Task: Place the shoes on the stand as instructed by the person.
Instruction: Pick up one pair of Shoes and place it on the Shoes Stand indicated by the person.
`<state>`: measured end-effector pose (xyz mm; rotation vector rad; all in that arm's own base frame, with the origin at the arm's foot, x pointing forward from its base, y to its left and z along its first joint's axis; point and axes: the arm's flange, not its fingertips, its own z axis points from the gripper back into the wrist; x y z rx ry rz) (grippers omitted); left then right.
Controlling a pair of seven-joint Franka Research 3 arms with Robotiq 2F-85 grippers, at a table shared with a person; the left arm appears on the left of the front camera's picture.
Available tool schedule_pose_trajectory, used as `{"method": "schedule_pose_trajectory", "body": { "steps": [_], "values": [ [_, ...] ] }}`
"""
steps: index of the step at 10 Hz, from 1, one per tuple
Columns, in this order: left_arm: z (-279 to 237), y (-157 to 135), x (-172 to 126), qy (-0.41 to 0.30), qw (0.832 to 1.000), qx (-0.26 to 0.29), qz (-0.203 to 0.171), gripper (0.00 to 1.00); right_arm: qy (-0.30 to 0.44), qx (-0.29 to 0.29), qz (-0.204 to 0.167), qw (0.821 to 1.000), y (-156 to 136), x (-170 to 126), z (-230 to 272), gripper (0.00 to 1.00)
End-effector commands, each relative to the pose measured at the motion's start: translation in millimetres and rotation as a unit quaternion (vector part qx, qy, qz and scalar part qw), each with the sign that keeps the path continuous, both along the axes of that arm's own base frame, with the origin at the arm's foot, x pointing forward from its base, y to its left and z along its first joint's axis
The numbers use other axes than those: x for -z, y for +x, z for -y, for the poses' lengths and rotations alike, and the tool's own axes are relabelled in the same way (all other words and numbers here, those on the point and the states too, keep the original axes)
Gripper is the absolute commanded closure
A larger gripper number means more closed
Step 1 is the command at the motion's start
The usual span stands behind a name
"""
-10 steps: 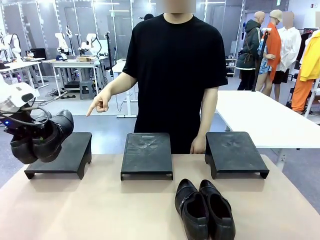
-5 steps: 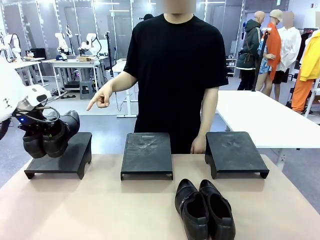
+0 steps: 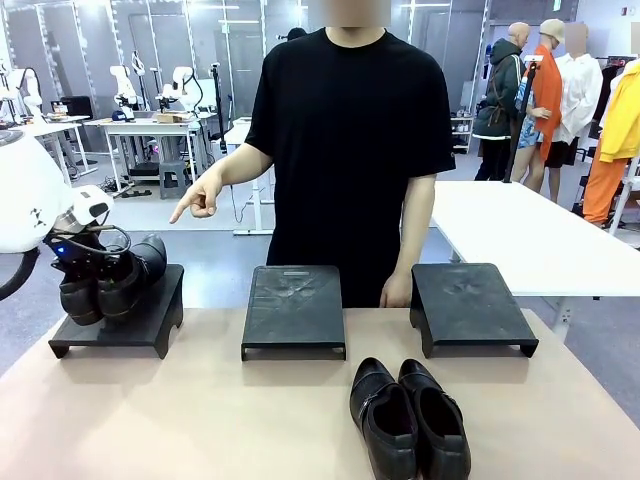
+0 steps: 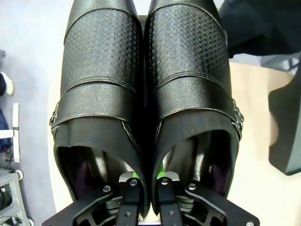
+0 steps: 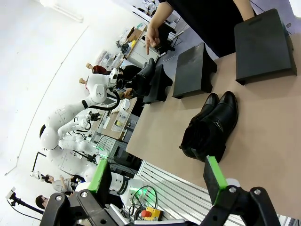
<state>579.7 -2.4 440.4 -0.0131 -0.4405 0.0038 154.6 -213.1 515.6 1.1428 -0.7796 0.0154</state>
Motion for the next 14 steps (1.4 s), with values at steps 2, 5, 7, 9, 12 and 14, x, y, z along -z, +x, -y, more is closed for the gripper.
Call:
{"method": "schedule_pose_trajectory", "body": {
  "steps": [2, 5, 7, 9, 12, 14],
  "values": [
    [4.9, 8.3, -3.1, -0.004, 1.000, -0.002, 0.015, 0.92, -0.001, -0.002, 0.011, 1.000, -0.6, -1.3, 0.6, 0.00],
    [5.3, 12.4, 10.9, -0.002, 1.000, 0.001, 0.007, 0.92, -0.001, -0.002, 0.011, 1.000, -0.6, -1.3, 0.6, 0.00],
    [2.8, 16.0, 19.0, 0.000, 1.000, -0.007, 0.001, 0.92, -0.001, -0.002, 0.011, 1.000, -0.6, -1.3, 0.6, 0.00],
    [4.4, 16.6, 23.5, 0.001, 1.000, -0.005, -0.003, 0.92, -0.001, -0.002, 0.011, 1.000, -0.6, -1.3, 0.6, 0.00],
    [7.4, 10.8, 23.1, 0.007, 1.000, 0.012, -0.017, 0.55, -0.001, -0.002, 0.011, 1.000, -0.6, -1.3, 0.6, 0.00],
    [6.3, 8.5, 18.4, 0.002, 1.000, 0.015, -0.023, 0.34, -0.001, -0.002, 0.011, 1.000, -0.6, -1.3, 0.6, 0.00]
  ]
}}
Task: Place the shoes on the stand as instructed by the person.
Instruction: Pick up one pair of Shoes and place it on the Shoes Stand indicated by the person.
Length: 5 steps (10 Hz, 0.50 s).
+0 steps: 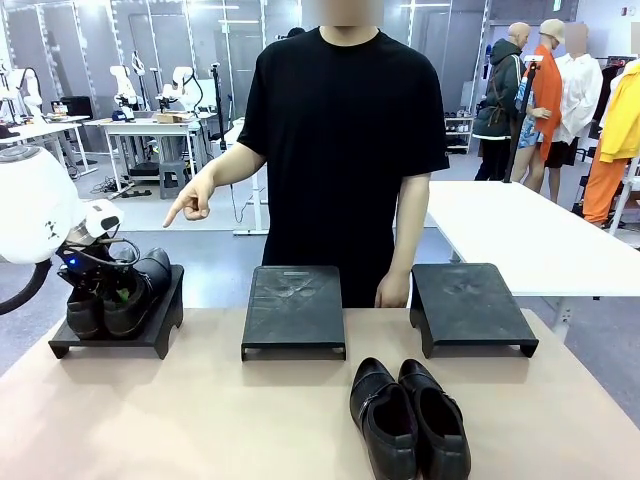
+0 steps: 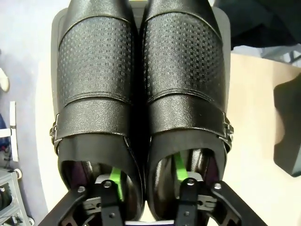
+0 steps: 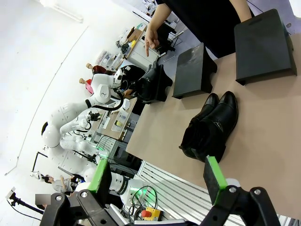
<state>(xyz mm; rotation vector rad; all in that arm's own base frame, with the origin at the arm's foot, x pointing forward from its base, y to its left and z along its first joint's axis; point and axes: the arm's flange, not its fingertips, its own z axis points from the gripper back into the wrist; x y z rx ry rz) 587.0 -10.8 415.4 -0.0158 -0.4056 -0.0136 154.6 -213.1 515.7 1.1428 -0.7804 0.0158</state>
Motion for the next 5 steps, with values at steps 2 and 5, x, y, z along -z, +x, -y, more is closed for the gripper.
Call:
{"method": "schedule_pose_trajectory", "body": {
  "steps": [2, 5],
  "values": [
    [0.6, -1.4, -14.0, 0.004, 1.000, 0.008, -0.003, 0.15, -0.001, -0.002, 0.011, 1.000, -0.5, -1.3, 0.6, 0.00],
    [-0.5, -13.4, -35.5, 0.008, 1.000, 0.010, 0.002, 0.00, -0.001, -0.002, 0.011, 1.000, -0.5, -1.3, 0.6, 0.00]
  ]
}}
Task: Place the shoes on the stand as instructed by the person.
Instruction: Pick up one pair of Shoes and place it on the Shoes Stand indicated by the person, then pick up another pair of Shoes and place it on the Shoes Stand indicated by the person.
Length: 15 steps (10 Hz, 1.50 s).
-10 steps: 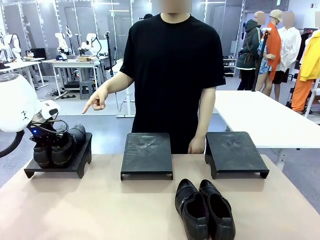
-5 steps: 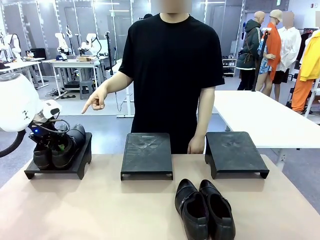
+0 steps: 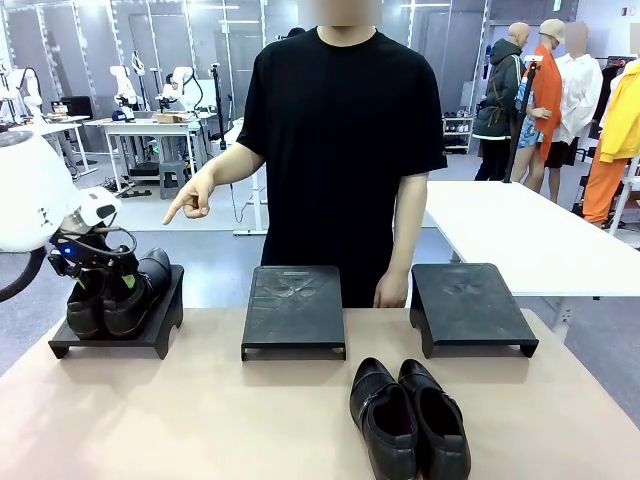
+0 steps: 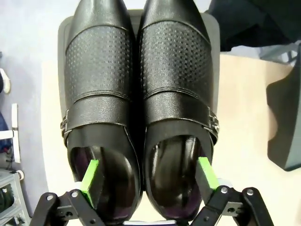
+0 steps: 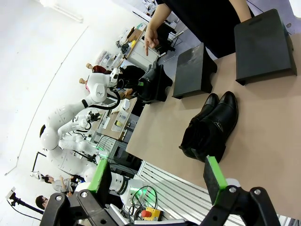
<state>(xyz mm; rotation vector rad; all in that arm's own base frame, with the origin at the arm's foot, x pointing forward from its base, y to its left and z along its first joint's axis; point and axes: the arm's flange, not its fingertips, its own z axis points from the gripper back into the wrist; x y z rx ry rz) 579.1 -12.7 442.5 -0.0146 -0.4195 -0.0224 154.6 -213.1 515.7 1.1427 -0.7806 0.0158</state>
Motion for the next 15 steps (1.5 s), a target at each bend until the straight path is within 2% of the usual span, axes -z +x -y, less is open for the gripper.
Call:
{"method": "schedule_pose_trajectory", "body": {
  "steps": [1, 2, 3, 14, 15],
  "values": [
    [-2.5, -12.3, -21.6, -0.008, 1.000, 0.001, -0.004, 0.00, -0.001, -0.002, 0.011, 1.000, -0.5, -1.3, 0.6, 0.00],
    [-4.0, -24.0, -37.8, -0.012, 1.000, -0.001, -0.012, 0.00, -0.001, -0.002, 0.011, 1.000, -0.5, -1.3, 0.6, 0.00],
    [0.0, -3.8, -10.9, -0.001, 1.000, -0.001, 0.003, 0.00, -0.001, -0.002, 0.011, 1.000, -0.5, -1.3, 0.6, 0.00],
    [0.0, -3.8, -10.9, -0.001, 1.000, -0.001, 0.003, 0.00, -0.001, -0.002, 0.011, 1.000, -0.5, -1.3, 0.6, 0.00],
    [-0.2, -5.7, -9.3, -0.002, 1.000, -0.001, -0.006, 0.00, -0.001, -0.002, 0.011, 1.000, -0.5, -1.3, 0.6, 0.00]
  ]
}}
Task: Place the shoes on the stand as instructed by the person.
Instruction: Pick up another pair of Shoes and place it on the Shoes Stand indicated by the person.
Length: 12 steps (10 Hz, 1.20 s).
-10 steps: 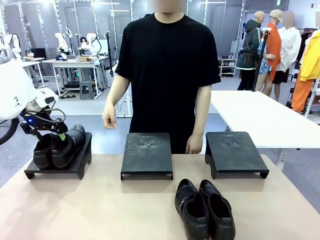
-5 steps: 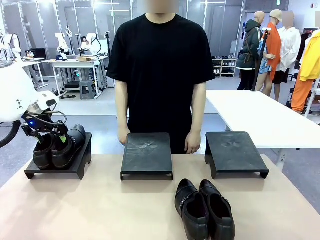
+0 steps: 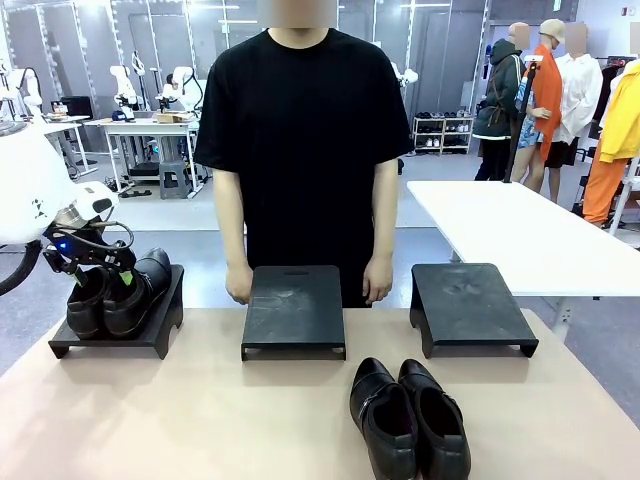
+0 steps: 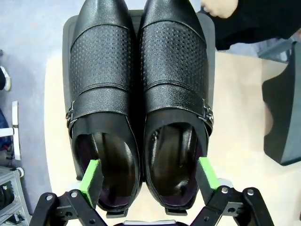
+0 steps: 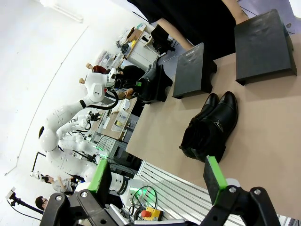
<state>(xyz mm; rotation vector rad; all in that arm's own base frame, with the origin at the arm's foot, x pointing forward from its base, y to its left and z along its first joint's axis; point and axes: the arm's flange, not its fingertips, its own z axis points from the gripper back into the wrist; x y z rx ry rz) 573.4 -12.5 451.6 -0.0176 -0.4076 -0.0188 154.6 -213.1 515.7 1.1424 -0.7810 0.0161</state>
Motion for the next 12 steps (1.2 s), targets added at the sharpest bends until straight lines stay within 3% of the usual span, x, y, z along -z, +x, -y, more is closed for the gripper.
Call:
{"method": "schedule_pose_trajectory", "body": {
  "steps": [1, 3, 5, 8, 9, 10, 11, 12],
  "values": [
    [-7.9, -10.7, -29.3, -0.047, 0.998, 0.003, -0.035, 0.00, -0.001, -0.002, 0.010, 1.000, -0.6, -1.2, 0.6, 0.00],
    [-53.0, -68.7, -61.3, -0.123, 0.990, 0.009, -0.068, 0.00, -0.001, -0.002, 0.010, 1.000, -0.6, -1.2, 0.6, 0.00],
    [-110.7, -120.8, -70.0, -0.221, 0.967, 0.040, -0.119, 0.00, -0.001, -0.002, 0.010, 1.000, -0.6, -1.2, 0.6, 0.00],
    [-185.3, -194.0, -67.7, -0.379, 0.917, 0.089, -0.085, 0.00, -0.001, -0.002, 0.010, 1.000, -0.6, -1.2, 0.6, 0.00],
    [-218.0, -227.3, -51.0, -0.447, 0.886, 0.106, -0.062, 0.00, -0.001, -0.002, 0.010, 1.000, -0.6, -1.2, 0.6, 0.00],
    [-248.6, -260.2, -25.6, -0.521, 0.843, 0.129, -0.037, 0.00, -0.001, -0.002, 0.010, 1.000, -0.6, -1.2, 0.6, 0.00],
    [-271.1, -284.6, 0.7, -0.561, 0.816, 0.137, -0.016, 0.00, -0.001, -0.002, 0.010, 1.000, -0.6, -1.2, 0.6, 0.00],
    [-283.2, -298.8, 25.1, -0.580, 0.802, 0.143, -0.010, 0.00, -0.001, -0.002, 0.010, 1.000, -0.6, -1.2, 0.6, 0.00]
  ]
}}
